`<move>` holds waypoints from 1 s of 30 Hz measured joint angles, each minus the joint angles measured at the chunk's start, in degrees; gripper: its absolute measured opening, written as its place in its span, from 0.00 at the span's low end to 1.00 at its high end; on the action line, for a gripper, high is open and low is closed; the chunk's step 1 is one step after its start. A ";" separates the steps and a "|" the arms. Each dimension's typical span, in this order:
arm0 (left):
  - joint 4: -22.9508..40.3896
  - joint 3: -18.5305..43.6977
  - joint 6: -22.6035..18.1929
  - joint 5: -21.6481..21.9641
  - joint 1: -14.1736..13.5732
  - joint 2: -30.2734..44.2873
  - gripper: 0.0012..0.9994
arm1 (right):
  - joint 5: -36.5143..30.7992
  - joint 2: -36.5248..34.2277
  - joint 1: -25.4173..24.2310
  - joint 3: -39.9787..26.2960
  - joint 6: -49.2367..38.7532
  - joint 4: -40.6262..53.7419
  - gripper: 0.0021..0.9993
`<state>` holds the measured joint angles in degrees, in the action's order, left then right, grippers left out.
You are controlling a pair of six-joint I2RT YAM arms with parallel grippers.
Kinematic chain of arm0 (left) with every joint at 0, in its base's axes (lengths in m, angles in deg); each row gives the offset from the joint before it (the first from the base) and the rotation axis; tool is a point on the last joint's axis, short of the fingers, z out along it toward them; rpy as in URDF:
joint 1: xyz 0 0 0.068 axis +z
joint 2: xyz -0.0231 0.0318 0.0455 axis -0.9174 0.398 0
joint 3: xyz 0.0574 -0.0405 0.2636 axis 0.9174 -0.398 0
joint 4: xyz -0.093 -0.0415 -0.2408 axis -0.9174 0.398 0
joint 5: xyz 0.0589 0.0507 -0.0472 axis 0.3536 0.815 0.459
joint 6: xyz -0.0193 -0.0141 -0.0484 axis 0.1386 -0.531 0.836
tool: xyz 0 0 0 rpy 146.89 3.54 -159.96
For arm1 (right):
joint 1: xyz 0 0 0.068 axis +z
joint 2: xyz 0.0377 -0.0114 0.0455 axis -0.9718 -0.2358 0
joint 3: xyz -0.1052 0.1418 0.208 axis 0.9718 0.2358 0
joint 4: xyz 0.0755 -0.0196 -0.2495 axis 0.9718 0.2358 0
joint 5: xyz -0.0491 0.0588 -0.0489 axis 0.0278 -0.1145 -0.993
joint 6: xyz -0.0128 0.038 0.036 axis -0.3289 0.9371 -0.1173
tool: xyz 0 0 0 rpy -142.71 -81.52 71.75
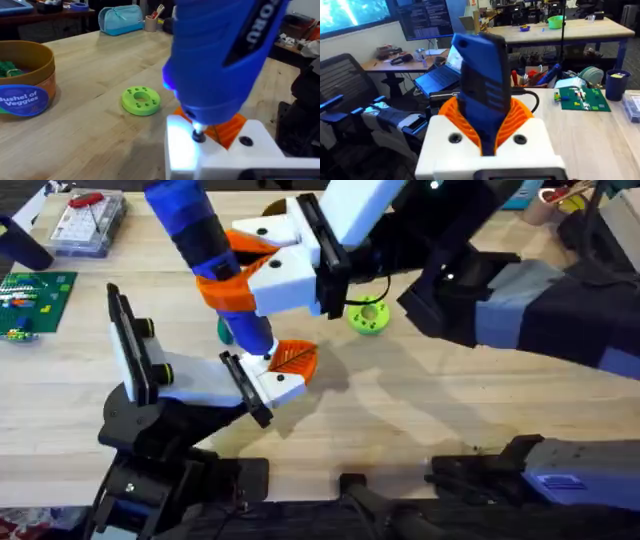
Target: Pick up the gripper from the table and insert it into the empty holder that is missing its gripper. Then pick up a screw, insert it into the mounting hole, and use the screwdriver to tighten it. Finally, clean up the table by picking up the vegetable and placing it into the bucket.
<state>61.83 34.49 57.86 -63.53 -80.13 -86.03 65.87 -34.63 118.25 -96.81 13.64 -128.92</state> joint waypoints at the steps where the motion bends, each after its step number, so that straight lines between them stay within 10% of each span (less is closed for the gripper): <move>1: 0.00 0.00 0.00 -0.02 0.00 0.00 0.02 | 0.00 0.00 0.00 0.00 -0.02 0.00 0.08; 30: -0.02 0.00 -0.02 -0.17 0.00 0.00 0.02 | 1.40 2.19 -1.45 1.48 0.33 0.43 0.08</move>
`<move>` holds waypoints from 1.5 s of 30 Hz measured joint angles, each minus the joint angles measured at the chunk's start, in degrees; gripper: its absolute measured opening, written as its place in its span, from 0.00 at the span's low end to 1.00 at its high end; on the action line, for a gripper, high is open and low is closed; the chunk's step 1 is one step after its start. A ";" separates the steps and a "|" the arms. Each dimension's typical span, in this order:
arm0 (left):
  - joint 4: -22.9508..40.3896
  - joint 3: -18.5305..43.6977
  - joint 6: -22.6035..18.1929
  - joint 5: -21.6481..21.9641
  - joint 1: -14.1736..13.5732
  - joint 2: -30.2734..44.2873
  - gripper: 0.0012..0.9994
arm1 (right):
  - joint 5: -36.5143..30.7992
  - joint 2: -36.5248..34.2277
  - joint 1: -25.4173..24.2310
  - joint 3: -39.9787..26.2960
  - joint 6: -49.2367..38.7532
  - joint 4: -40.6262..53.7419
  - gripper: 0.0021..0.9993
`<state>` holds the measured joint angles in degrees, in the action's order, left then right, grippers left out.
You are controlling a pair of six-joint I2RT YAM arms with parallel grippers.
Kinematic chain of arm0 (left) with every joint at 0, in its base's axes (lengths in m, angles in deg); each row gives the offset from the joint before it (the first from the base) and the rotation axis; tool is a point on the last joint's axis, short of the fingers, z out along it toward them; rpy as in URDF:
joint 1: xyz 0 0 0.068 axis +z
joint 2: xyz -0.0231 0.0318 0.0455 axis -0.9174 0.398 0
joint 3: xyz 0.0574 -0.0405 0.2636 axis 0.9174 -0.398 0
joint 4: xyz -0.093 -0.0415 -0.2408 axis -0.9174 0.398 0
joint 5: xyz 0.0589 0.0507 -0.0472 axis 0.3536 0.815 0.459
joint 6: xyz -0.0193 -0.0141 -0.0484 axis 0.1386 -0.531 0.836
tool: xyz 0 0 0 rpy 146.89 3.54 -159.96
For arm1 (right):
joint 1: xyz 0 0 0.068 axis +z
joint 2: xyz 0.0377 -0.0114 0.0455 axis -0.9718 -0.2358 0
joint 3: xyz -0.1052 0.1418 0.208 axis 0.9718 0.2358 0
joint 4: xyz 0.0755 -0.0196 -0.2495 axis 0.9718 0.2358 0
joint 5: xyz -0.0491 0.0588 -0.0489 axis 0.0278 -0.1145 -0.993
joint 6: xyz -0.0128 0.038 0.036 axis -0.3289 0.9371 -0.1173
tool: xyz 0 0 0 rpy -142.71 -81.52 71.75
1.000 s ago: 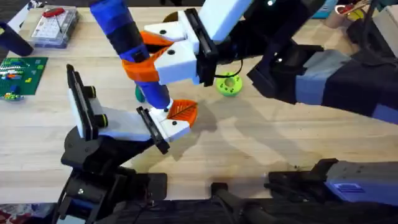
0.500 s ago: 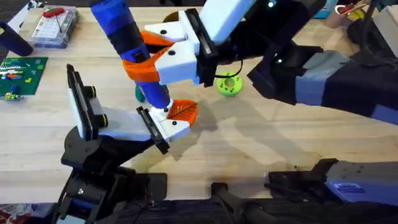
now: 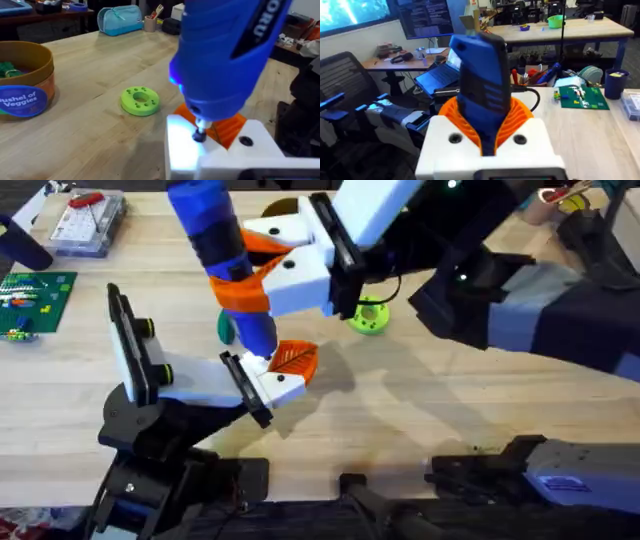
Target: Pick up the gripper from the table and insert it into the empty holder that is missing its gripper. Then pick up a screw, insert it into the mounting hole, and use the screwdriver to tighten it. Finally, clean up the table by picking up the vegetable and placing it into the bucket.
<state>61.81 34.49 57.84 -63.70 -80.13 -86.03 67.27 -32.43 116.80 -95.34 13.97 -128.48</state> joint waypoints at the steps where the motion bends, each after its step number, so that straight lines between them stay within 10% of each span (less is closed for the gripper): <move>1: 0.00 0.00 0.00 0.00 0.00 0.00 0.02 | 0.13 0.29 -0.15 0.05 -0.04 0.57 0.08; 45: -0.09 0.00 -0.18 0.02 -0.04 -0.13 0.02 | -2.17 2.15 0.44 -0.41 -2.23 5.33 0.08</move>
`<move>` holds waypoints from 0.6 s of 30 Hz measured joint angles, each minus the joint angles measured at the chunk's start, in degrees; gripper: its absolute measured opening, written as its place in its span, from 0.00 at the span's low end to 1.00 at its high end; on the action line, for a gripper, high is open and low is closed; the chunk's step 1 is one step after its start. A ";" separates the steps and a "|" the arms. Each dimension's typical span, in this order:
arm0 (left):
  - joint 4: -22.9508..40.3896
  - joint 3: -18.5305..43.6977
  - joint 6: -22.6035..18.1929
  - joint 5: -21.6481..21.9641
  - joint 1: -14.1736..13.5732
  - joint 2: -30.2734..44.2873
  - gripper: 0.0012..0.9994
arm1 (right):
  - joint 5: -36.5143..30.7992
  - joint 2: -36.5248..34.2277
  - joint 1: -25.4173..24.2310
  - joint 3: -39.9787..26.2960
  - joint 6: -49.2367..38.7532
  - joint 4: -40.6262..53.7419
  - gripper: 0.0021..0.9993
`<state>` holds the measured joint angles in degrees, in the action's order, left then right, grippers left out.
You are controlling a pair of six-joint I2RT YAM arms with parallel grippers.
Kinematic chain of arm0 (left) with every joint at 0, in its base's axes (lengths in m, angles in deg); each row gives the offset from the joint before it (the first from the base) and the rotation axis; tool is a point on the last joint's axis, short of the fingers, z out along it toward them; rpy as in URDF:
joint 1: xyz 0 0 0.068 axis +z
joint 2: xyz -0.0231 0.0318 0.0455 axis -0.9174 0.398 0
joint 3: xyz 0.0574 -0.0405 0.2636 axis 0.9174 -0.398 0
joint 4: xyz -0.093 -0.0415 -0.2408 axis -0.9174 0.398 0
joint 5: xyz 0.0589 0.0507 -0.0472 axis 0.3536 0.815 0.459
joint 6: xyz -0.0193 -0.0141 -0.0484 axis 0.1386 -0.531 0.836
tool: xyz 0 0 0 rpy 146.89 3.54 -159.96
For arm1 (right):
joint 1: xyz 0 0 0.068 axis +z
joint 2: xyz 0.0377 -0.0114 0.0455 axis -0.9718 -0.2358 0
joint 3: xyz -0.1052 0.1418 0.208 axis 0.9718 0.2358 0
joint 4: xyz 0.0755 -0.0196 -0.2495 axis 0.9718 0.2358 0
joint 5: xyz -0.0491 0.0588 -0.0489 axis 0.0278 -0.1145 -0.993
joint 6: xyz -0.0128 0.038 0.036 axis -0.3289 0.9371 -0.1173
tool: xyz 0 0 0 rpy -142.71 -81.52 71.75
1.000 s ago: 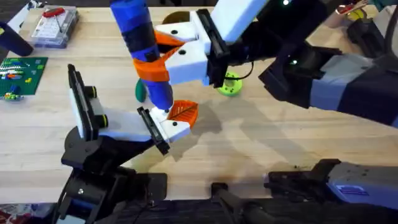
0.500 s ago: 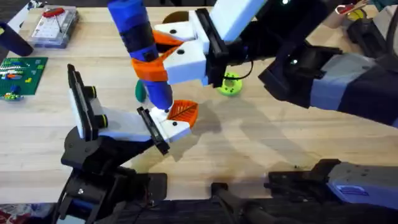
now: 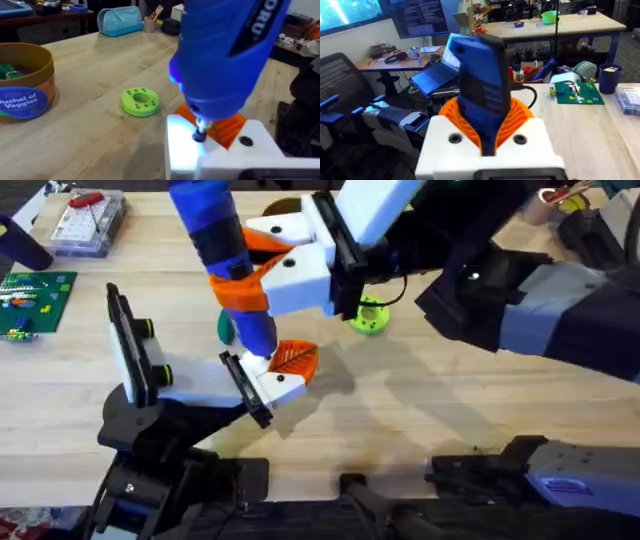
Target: Pick up the gripper from the table and insert it into the empty holder that is missing its gripper. Then pick up a screw, insert it into the mounting hole, and use the screwdriver to tighten it. Finally, clean up the table by picking up the vegetable and placing it into the bucket.
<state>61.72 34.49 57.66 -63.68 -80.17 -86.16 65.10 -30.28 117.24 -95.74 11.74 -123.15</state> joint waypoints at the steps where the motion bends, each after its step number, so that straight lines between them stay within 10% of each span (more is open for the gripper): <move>1: 0.00 0.00 0.00 0.00 0.00 0.00 0.02 | 0.02 0.00 0.00 -0.02 0.00 0.00 0.08; 18: 0.07 0.00 0.00 -0.16 0.00 0.01 0.02 | -0.26 0.00 1.11 -1.38 -1.95 4.44 0.08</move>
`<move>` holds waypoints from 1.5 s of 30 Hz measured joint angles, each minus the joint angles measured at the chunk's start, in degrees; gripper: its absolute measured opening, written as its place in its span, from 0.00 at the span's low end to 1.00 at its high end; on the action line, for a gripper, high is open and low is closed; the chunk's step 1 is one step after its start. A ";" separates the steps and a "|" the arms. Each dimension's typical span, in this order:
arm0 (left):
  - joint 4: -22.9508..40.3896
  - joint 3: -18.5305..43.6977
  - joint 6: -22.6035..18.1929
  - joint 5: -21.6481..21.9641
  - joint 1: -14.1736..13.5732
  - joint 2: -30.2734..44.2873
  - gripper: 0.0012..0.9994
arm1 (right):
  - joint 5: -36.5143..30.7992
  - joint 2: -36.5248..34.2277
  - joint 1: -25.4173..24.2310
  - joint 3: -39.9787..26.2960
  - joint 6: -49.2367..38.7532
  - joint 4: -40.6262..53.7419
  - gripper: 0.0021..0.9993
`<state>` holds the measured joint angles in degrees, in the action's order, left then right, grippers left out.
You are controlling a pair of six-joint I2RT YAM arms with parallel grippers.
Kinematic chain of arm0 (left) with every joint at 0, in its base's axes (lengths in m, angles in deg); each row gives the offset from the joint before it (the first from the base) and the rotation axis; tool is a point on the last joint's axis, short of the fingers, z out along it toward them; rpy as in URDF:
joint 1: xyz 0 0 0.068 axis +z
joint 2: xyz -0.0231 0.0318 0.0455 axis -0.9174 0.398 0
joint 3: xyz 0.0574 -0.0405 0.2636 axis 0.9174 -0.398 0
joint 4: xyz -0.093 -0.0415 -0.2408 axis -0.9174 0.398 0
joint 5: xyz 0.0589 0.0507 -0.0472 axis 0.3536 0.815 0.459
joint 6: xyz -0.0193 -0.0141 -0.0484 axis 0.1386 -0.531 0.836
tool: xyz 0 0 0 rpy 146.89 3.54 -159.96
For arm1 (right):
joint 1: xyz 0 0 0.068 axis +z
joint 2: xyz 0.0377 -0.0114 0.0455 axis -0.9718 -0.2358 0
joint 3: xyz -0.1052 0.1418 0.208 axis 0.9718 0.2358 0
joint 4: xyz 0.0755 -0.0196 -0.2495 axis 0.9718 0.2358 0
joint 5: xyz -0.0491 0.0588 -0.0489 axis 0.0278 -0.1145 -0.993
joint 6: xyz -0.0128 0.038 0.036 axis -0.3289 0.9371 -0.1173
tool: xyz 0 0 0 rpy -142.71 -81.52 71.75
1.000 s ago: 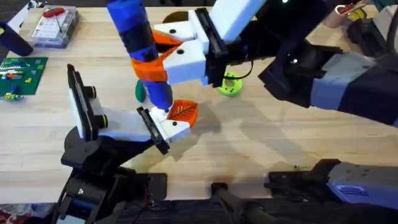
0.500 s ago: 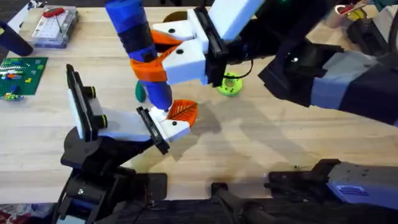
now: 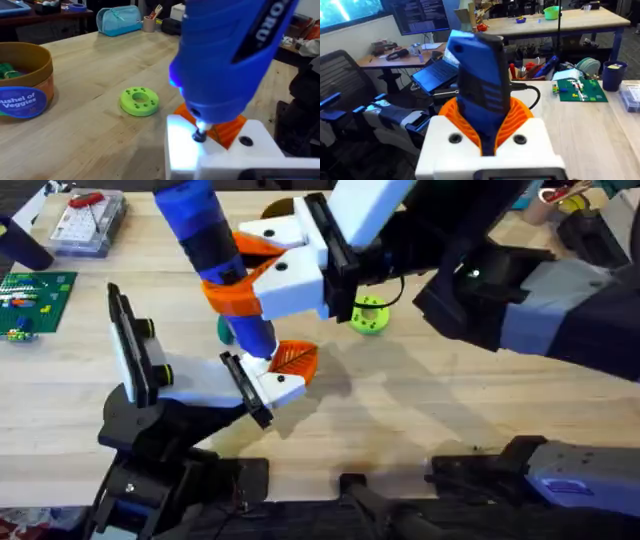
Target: Pick up the gripper from the table and insert it into the empty holder that is missing its gripper. Then pick up a screw, insert it into the mounting hole, and use the screwdriver to tighten it. Finally, clean up the table by picking up the vegetable and placing it into the bucket.
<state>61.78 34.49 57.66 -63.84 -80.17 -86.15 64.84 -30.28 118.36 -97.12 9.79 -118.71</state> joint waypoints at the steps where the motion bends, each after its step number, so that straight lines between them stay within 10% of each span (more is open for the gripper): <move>1: 0.00 0.00 0.01 -0.01 0.00 0.01 0.02 | -0.01 0.00 0.00 -0.08 -0.01 0.18 0.08; 45: -0.09 0.00 -0.02 0.18 0.00 -0.01 0.02 | -3.71 2.34 0.33 1.00 -1.42 1.35 0.08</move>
<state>61.70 34.49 57.64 -63.66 -80.17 -86.16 61.13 -27.94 118.69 -96.12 8.37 -117.36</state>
